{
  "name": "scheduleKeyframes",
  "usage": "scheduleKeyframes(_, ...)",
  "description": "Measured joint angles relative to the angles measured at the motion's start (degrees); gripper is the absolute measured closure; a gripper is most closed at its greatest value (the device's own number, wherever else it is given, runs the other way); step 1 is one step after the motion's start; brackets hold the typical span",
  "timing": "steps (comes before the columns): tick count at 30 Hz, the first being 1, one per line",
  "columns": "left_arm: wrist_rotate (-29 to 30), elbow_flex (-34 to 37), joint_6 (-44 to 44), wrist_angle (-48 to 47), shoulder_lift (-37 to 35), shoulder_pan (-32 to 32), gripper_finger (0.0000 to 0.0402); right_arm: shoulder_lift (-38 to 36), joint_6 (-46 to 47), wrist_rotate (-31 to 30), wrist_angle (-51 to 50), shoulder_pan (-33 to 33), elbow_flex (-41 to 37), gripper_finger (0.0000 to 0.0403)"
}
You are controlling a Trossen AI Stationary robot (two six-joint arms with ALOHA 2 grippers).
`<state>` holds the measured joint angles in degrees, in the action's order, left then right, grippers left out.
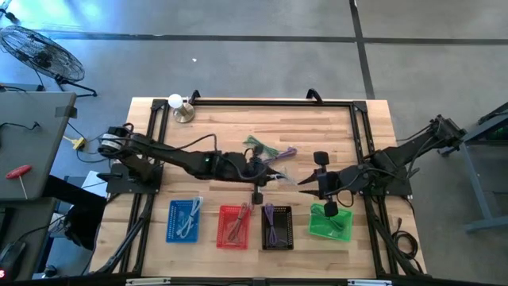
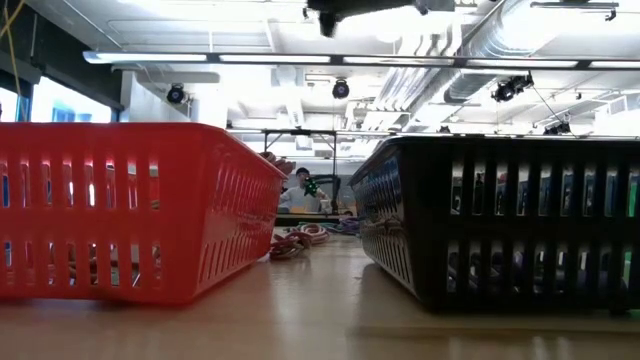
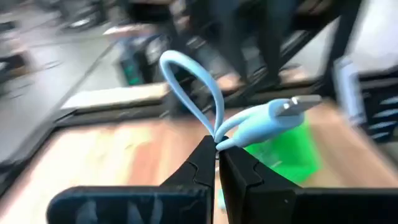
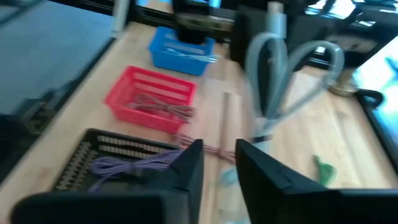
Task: Pick & Place USB Port
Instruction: Put the light blue charger cable into the blue bin
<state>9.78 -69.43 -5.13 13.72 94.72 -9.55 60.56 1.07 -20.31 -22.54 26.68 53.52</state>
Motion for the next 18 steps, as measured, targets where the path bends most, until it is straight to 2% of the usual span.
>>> scheduleKeyframes(4, 13.86, -0.04, 0.57, -12.08, -4.24, -3.9, 0.0399, -1.92, 0.06, 1.17, 0.86, 0.02, 0.0, 0.0285)
scheduleKeyframes(7, 22.3, 0.0, 6.54, -23.23, -8.49, -8.25, 0.04, -3.92, -0.03, 0.8, 0.85, 0.0, 0.0, 0.0276)
scheduleKeyframes(14, 39.85, -0.08, 35.12, -50.65, -17.45, -21.65, 0.04, -6.27, -2.06, -5.85, 0.13, -0.06, 0.0, 0.0275)
scheduleKeyframes(18, 41.79, -0.07, 55.9, -64.79, -20.18, -27.67, 0.0401, -5.92, -3.65, -9.01, 0.0, -0.16, 0.0, 0.0275)
